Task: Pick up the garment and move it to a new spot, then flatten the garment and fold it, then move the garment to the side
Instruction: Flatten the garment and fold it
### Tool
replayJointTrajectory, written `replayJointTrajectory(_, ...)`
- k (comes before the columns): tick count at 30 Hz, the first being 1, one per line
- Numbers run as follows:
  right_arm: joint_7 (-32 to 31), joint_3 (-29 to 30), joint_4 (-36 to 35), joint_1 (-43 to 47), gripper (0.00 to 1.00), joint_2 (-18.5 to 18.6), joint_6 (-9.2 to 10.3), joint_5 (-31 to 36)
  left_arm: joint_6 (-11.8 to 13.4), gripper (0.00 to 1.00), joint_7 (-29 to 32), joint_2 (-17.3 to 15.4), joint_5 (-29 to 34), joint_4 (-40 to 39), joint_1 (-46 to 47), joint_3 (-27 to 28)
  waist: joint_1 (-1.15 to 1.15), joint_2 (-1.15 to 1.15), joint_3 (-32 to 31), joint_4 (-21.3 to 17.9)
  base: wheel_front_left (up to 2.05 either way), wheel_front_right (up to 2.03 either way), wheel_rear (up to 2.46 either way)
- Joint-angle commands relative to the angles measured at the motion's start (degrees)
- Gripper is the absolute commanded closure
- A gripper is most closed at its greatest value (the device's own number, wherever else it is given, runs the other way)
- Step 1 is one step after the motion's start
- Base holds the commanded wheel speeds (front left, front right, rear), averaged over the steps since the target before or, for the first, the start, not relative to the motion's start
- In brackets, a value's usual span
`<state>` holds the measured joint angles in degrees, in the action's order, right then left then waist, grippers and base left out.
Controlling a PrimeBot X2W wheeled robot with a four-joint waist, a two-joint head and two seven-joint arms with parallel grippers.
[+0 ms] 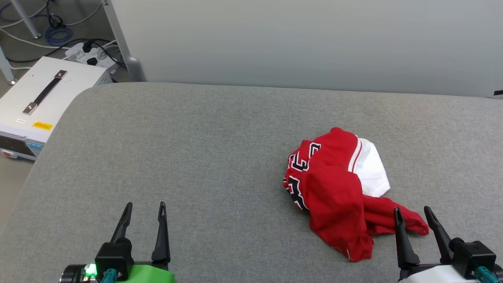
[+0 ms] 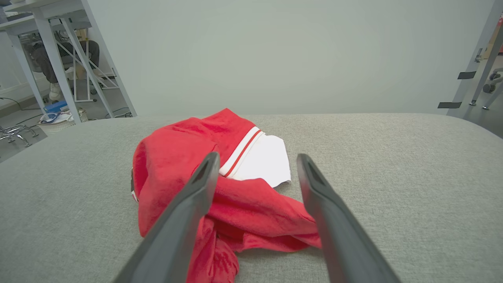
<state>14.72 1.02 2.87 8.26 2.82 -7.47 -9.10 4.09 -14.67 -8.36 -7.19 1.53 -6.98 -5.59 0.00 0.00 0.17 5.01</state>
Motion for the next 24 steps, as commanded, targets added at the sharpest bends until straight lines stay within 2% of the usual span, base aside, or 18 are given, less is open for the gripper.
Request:
replayJointTrajectory(1,0.3,-0.1,0.2,0.7,0.00,0.1,-0.02,-0.2,-0.5,0.00,-0.3,0.5,0.7,0.2,-0.9,0.4,0.00,0.00,0.0,0.0,0.00,0.00,0.00)
replayJointTrajectory(7,0.3,0.1,0.0,0.1,0.00,0.1,-0.02,0.3,-1.8,0.00,-0.3,1.5,2.0,0.8,-1.0,2.2,0.00,0.00,0.0,0.1,0.00,0.00,0.00)
replayJointTrajectory(11,0.3,0.8,-1.6,-2.4,0.00,1.5,-0.02,0.7,-2.5,0.00,-0.3,2.2,2.6,0.7,-0.7,3.0,0.00,0.00,0.8,0.1,0.00,0.00,0.00)
replayJointTrajectory(15,0.3,1.8,-3.3,-7.5,0.00,4.9,-0.02,0.4,-3.0,0.00,-0.3,2.8,3.1,0.7,0.3,3.5,0.00,0.00,2.2,0.2,0.00,0.00,0.00)
replayJointTrajectory(20,0.3,3.1,-5.3,-17.5,0.00,11.3,-0.02,-0.8,-3.5,0.00,-0.3,3.5,3.7,0.7,2.4,3.7,0.00,0.00,5.1,0.7,0.00,0.00,0.00)
replayJointTrajectory(24,0.3,1.4,-3.2,-26.0,0.00,17.1,-0.02,-2.5,-3.9,0.00,-0.3,4.0,3.8,0.8,4.3,3.8,0.00,0.00,7.2,1.2,0.00,0.00,0.00)
